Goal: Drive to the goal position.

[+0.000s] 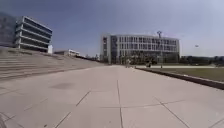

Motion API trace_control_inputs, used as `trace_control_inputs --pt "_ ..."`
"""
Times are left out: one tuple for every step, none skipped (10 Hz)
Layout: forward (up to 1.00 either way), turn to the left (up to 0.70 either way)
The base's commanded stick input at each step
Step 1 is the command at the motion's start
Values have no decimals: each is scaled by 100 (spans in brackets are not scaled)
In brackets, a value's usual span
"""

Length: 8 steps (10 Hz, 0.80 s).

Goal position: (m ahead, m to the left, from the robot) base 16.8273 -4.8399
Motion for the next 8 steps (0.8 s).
trace_control_inputs --pt "70 0" --pt "70 0" --pt "70 0" --pt "70 0" --pt "70 0" --pt "70 0" --pt "70 0" --pt "70 0"
